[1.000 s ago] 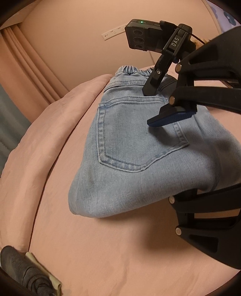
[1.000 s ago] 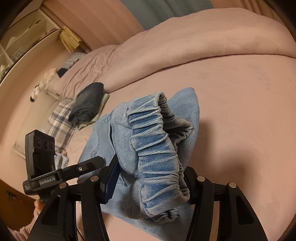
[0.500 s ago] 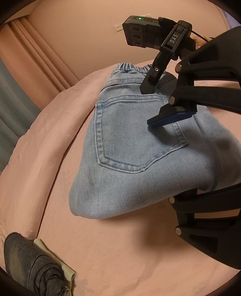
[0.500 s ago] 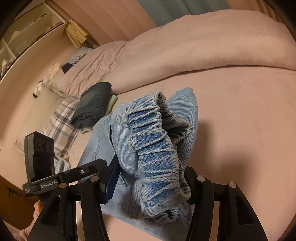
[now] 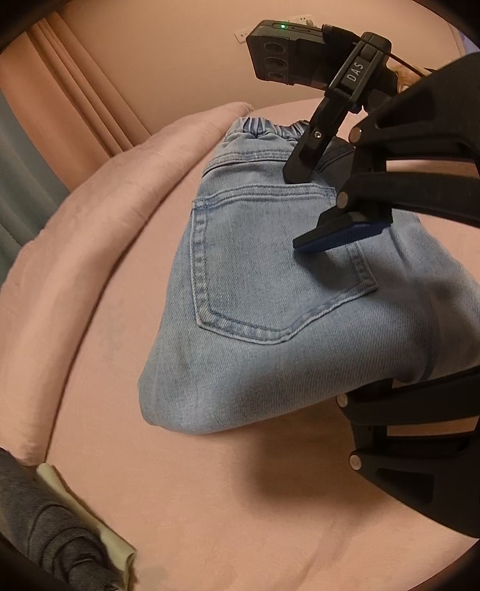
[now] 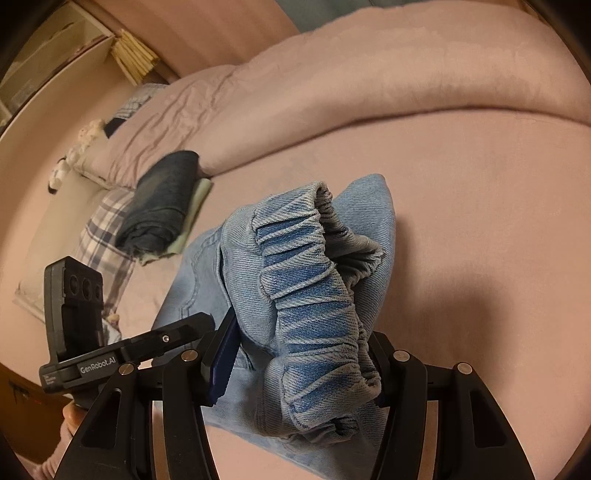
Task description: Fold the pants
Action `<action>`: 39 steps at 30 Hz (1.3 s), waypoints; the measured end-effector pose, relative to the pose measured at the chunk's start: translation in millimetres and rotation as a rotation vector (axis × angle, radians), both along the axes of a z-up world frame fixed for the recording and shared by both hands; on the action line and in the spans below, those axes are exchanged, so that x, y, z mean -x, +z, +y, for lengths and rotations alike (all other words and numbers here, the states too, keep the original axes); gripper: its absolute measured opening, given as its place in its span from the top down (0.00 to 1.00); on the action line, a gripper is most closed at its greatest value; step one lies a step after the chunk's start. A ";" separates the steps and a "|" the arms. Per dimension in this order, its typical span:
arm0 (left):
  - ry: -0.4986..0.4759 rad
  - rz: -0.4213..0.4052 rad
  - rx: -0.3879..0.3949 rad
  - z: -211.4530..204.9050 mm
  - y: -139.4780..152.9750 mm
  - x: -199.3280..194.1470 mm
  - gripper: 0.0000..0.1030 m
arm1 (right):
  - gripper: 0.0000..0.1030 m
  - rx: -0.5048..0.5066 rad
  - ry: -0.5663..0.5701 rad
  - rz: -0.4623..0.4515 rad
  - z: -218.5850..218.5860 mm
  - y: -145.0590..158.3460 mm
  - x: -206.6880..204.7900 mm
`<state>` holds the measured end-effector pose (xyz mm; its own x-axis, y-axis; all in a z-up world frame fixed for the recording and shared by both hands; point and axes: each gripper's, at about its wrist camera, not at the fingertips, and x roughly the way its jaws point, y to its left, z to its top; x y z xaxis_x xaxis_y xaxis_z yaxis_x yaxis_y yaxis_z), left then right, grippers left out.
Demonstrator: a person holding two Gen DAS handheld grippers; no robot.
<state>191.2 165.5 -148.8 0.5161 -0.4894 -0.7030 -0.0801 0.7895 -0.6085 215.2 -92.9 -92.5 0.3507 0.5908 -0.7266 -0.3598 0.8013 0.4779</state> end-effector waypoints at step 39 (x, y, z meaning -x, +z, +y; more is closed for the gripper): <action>-0.049 -0.128 -0.343 -56.2 32.0 15.1 0.30 | 0.27 0.243 -0.136 -0.293 -22.8 40.0 71.1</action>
<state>176.1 109.3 -116.8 0.5923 -0.2626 -0.7618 0.0219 0.9503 -0.3106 144.0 -115.7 -52.5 0.6266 0.3479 -0.6974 -0.3357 0.9281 0.1613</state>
